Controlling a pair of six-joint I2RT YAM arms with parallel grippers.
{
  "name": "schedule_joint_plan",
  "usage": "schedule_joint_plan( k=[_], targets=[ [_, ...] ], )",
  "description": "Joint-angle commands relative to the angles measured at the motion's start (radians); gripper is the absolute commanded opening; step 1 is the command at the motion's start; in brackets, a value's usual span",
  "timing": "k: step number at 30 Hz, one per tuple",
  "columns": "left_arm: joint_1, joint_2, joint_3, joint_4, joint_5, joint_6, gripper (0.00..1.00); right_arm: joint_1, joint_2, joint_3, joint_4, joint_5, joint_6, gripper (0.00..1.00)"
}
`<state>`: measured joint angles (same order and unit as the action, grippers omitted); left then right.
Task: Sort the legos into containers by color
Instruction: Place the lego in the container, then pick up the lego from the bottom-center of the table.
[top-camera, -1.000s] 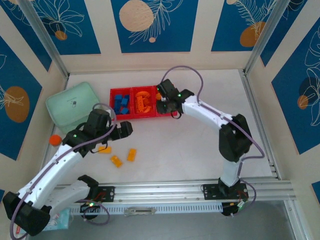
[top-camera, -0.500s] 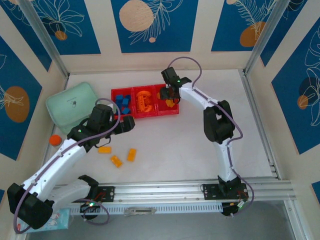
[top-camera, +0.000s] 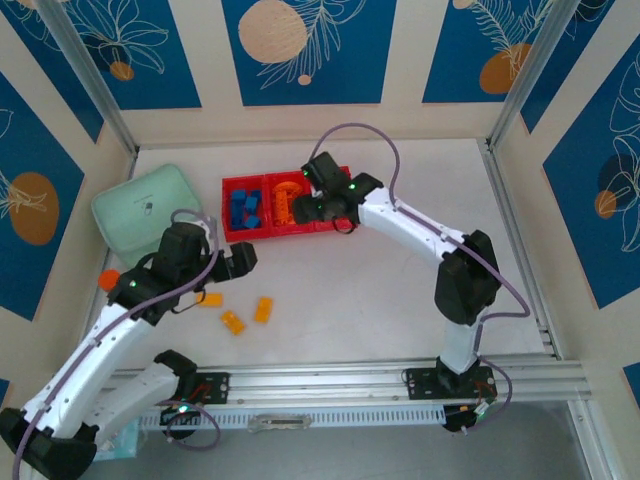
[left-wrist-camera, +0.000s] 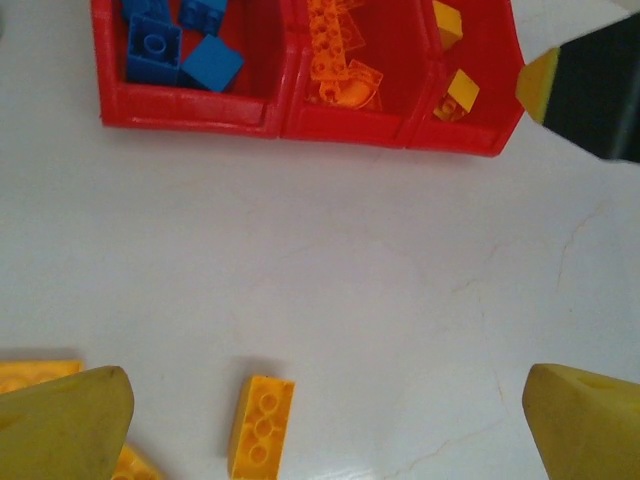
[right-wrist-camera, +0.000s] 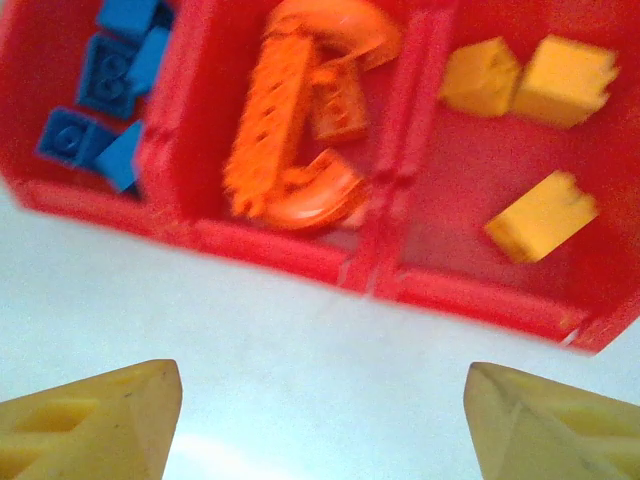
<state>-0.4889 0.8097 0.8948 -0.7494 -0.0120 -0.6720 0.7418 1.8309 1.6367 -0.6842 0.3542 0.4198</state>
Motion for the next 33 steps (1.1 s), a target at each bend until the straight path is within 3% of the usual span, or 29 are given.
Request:
schedule_joint_plan(
  k=[1, 12, 25, 33],
  targets=[
    [0.010, -0.048, -0.012, -0.118, 0.001, 0.012, 0.99, 0.080, -0.023, -0.074, -0.070, -0.018, 0.131, 0.77],
    [0.010, -0.200, -0.033, -0.241, -0.063, -0.041, 0.99, 0.294, 0.087, -0.128, -0.007, -0.091, 0.379, 0.83],
    [0.010, -0.241, -0.023, -0.304, -0.103, -0.056, 0.99, 0.361, 0.288, 0.015, -0.026, -0.147, 0.450, 0.86],
    [0.010, -0.238, -0.031, -0.306, -0.099, -0.061, 0.99, 0.388, 0.348, 0.064, -0.115, -0.104, 0.452, 0.85]
  ],
)
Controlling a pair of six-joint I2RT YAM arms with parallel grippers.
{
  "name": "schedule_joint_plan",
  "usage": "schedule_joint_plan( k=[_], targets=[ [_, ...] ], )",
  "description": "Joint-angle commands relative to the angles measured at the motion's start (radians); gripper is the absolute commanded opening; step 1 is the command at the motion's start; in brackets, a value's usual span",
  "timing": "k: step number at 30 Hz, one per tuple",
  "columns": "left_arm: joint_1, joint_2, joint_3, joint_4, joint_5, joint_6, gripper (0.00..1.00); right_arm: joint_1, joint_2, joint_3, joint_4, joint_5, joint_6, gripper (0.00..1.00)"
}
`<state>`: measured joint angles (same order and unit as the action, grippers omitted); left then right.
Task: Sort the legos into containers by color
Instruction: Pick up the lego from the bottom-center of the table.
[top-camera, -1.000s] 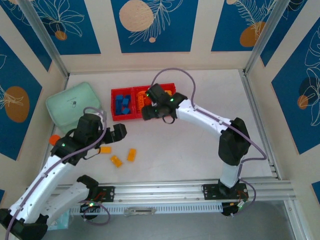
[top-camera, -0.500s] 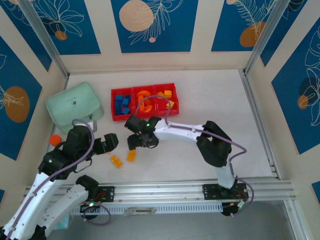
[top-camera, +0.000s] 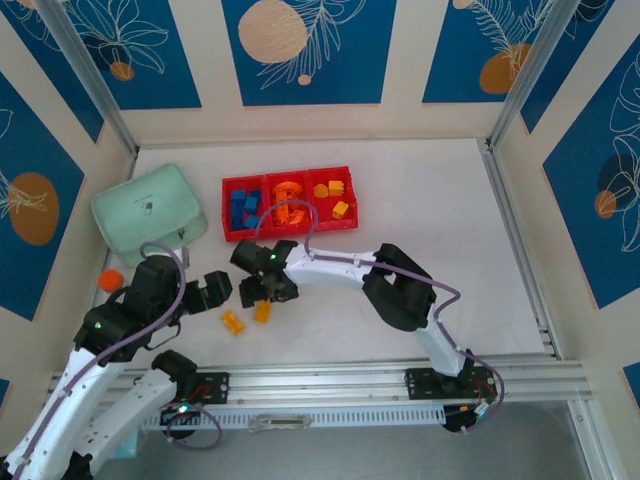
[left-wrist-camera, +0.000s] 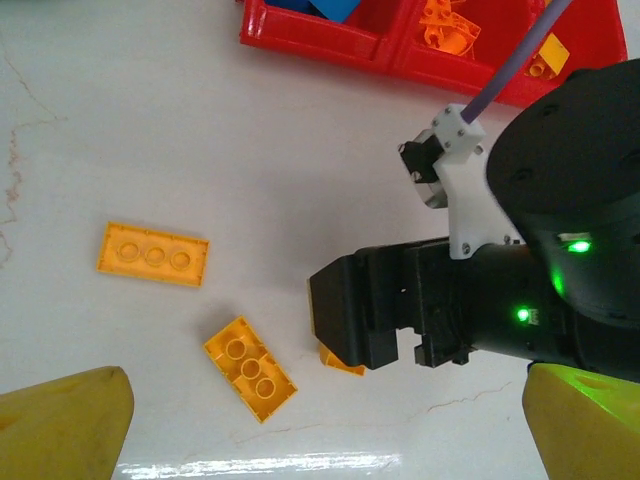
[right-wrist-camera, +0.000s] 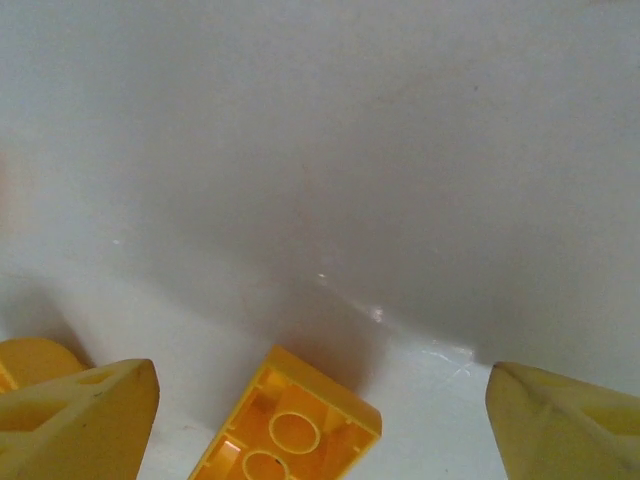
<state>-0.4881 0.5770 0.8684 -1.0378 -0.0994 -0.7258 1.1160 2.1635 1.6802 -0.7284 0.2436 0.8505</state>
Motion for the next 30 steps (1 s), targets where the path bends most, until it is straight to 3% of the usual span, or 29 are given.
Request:
schedule_joint_plan(
  k=[1, 10, 23, 30],
  targets=[
    [0.009, -0.005, -0.009, -0.012, -0.005, -0.007, 0.99, 0.016, 0.012, 0.013, -0.074, 0.009, 0.020, 0.84],
    [0.009, 0.014, -0.029, 0.020, 0.022, -0.011, 0.99, 0.018, -0.034, -0.039, -0.116, 0.044, -0.015, 0.67],
    [0.009, 0.017, -0.032, 0.033, 0.042, -0.017, 0.99, 0.021, -0.040, -0.037, -0.090, 0.026, -0.055, 0.31],
    [0.010, 0.050, -0.036, 0.097, 0.074, -0.010, 0.99, -0.050, -0.157, -0.062, -0.089, 0.085, -0.130, 0.25]
  ],
)
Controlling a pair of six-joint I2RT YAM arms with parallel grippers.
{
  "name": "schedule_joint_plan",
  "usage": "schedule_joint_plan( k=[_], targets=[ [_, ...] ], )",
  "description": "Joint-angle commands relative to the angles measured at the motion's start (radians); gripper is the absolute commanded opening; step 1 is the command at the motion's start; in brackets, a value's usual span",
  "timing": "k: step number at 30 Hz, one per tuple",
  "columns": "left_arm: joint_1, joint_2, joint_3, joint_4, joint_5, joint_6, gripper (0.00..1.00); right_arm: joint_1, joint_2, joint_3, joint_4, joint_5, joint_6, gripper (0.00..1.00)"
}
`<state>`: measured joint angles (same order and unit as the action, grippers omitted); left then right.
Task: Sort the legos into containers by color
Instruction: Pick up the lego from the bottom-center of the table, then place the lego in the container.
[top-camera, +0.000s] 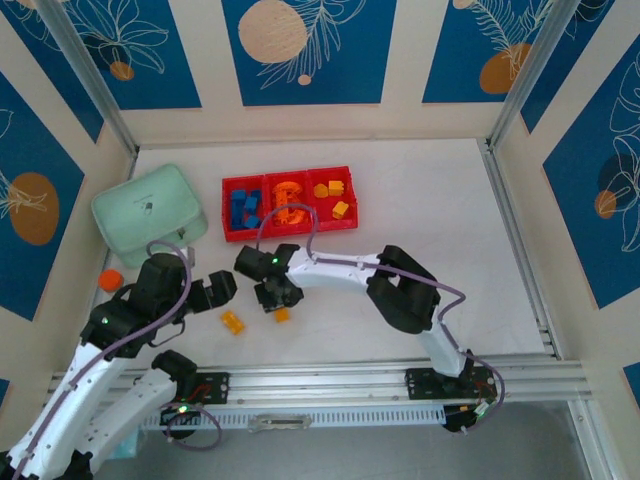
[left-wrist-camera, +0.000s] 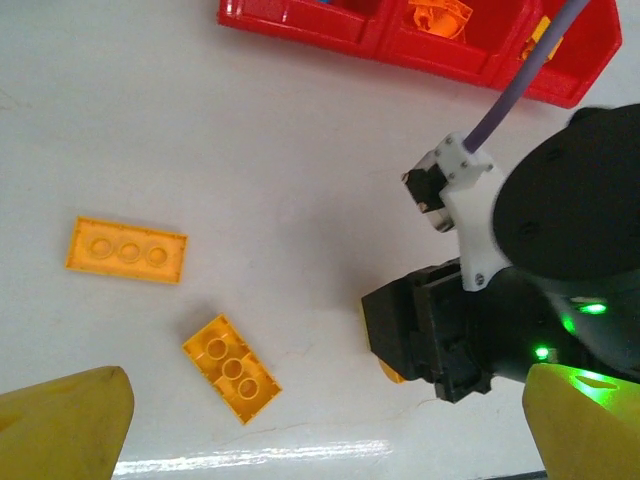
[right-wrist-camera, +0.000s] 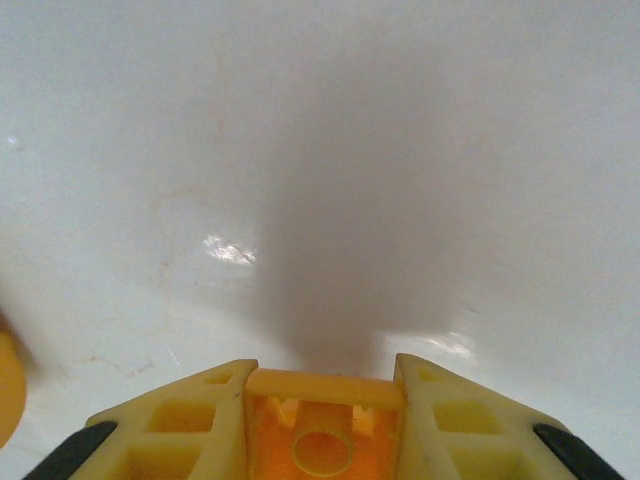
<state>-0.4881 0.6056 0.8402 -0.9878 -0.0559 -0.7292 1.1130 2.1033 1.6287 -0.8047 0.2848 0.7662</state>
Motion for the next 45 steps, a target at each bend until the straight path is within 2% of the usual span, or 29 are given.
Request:
schedule_joint_plan(
  k=[1, 5, 10, 20, 23, 26, 30, 33, 36, 41, 45],
  targets=[
    [0.009, 0.033, -0.006, 0.057, 0.036, -0.003, 0.99, -0.065, -0.113, -0.013, -0.009, 0.056, -0.064, 0.25],
    [0.009, 0.089, 0.002, 0.118, 0.065, 0.012, 0.99, -0.170, -0.149, 0.020, -0.009, 0.099, -0.152, 0.25],
    [0.009, 0.159, 0.013, 0.204, 0.083, 0.031, 0.99, -0.320, -0.118, 0.121, 0.015, 0.117, -0.255, 0.25],
    [0.011, 0.266, 0.041, 0.324, 0.055, 0.046, 0.99, -0.491, 0.135, 0.442, 0.059, 0.146, -0.417, 0.26],
    [0.013, 0.279, 0.042, 0.344, 0.041, 0.045, 0.99, -0.517, 0.212, 0.546, 0.044, 0.161, -0.436, 0.26],
    [0.016, 0.286, 0.047, 0.347, 0.034, 0.044, 0.99, -0.542, 0.274, 0.630, 0.001, 0.229, -0.424, 0.26],
    [0.019, 0.287, 0.041, 0.349, 0.028, 0.044, 0.99, -0.579, 0.263, 0.581, 0.043, 0.143, -0.396, 0.27],
    [0.023, 0.295, 0.037, 0.355, 0.036, 0.040, 0.99, -0.580, 0.266, 0.554, 0.073, 0.144, -0.418, 0.34],
    [0.025, 0.301, 0.050, 0.345, 0.043, 0.042, 0.99, -0.581, 0.265, 0.567, 0.053, 0.148, -0.423, 0.45],
    [0.026, 0.275, 0.066, 0.310, 0.031, 0.053, 0.99, -0.556, 0.171, 0.525, 0.058, 0.144, -0.440, 0.58],
    [0.028, 0.238, 0.086, 0.248, 0.024, 0.061, 0.99, -0.514, 0.074, 0.437, 0.044, 0.134, -0.426, 0.63]
  ],
)
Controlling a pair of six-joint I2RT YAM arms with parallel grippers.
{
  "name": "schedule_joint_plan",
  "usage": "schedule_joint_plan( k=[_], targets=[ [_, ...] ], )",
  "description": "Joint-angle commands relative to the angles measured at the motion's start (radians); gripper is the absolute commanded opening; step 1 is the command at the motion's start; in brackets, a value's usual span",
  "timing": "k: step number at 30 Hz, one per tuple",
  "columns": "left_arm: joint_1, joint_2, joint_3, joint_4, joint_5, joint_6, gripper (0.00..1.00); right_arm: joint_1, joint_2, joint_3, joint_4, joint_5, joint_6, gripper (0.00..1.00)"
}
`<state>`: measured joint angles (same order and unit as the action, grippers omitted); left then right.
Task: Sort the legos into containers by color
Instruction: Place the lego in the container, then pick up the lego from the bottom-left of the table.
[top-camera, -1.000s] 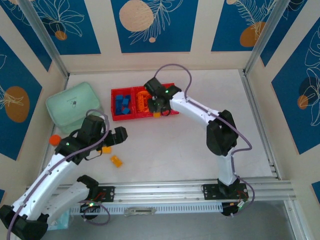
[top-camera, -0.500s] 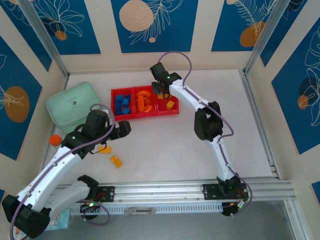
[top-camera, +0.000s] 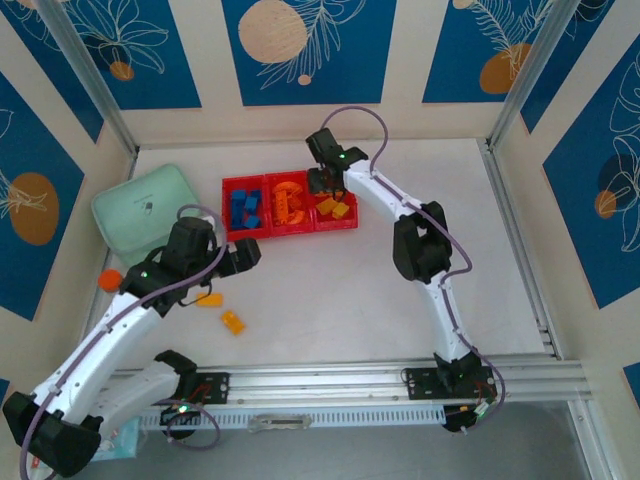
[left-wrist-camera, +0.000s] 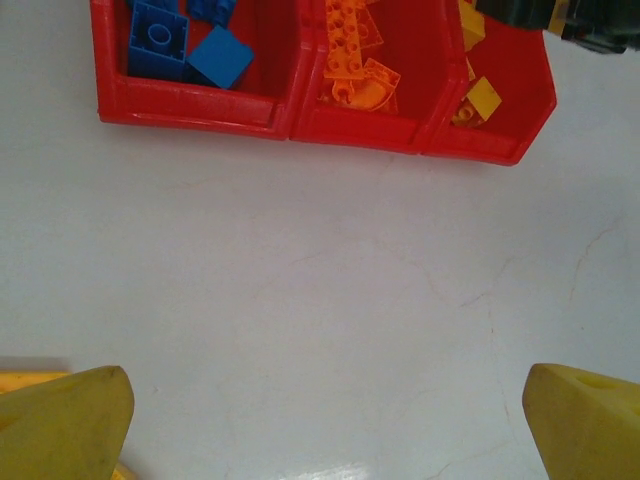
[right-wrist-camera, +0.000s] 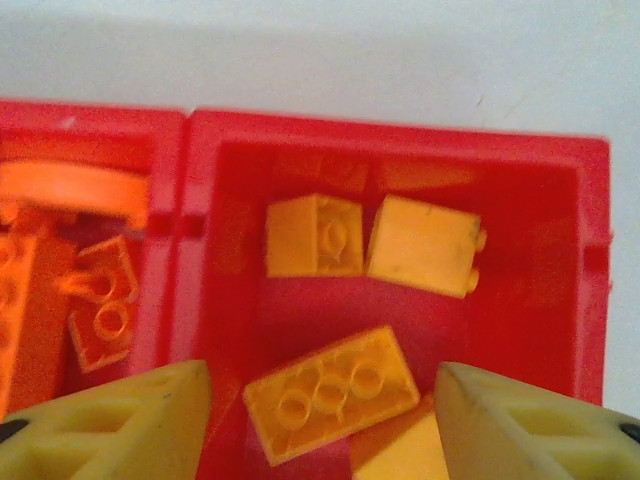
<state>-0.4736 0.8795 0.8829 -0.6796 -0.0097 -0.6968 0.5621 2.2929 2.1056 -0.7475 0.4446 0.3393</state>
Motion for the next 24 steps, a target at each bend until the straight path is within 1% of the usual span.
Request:
schedule_joint_plan(
  k=[1, 3, 7, 12, 19, 24],
  targets=[
    [0.014, -0.049, 0.047, -0.075, -0.023, 0.030, 0.99, 0.053, -0.150, -0.082, -0.005, -0.045, 0.009, 0.64],
    [0.015, -0.074, 0.051, -0.110, -0.022, 0.030, 0.99, 0.094, -0.211, -0.163, 0.008, -0.071, 0.022, 0.66],
    [0.015, -0.132, 0.059, -0.195, -0.040, 0.021, 0.99, 0.205, -0.308, -0.295, 0.009, -0.081, 0.050, 0.70],
    [0.015, -0.188, 0.082, -0.310, -0.063, 0.002, 0.99, 0.348, -0.373, -0.420, 0.025, -0.119, 0.121, 0.74],
    [0.015, -0.266, 0.122, -0.442, -0.123, -0.031, 0.99, 0.538, -0.385, -0.538, 0.113, -0.187, 0.179, 0.78],
    [0.015, -0.282, 0.148, -0.514, -0.154, -0.058, 0.99, 0.623, -0.332, -0.548, 0.141, -0.246, 0.225, 0.80]
  ],
)
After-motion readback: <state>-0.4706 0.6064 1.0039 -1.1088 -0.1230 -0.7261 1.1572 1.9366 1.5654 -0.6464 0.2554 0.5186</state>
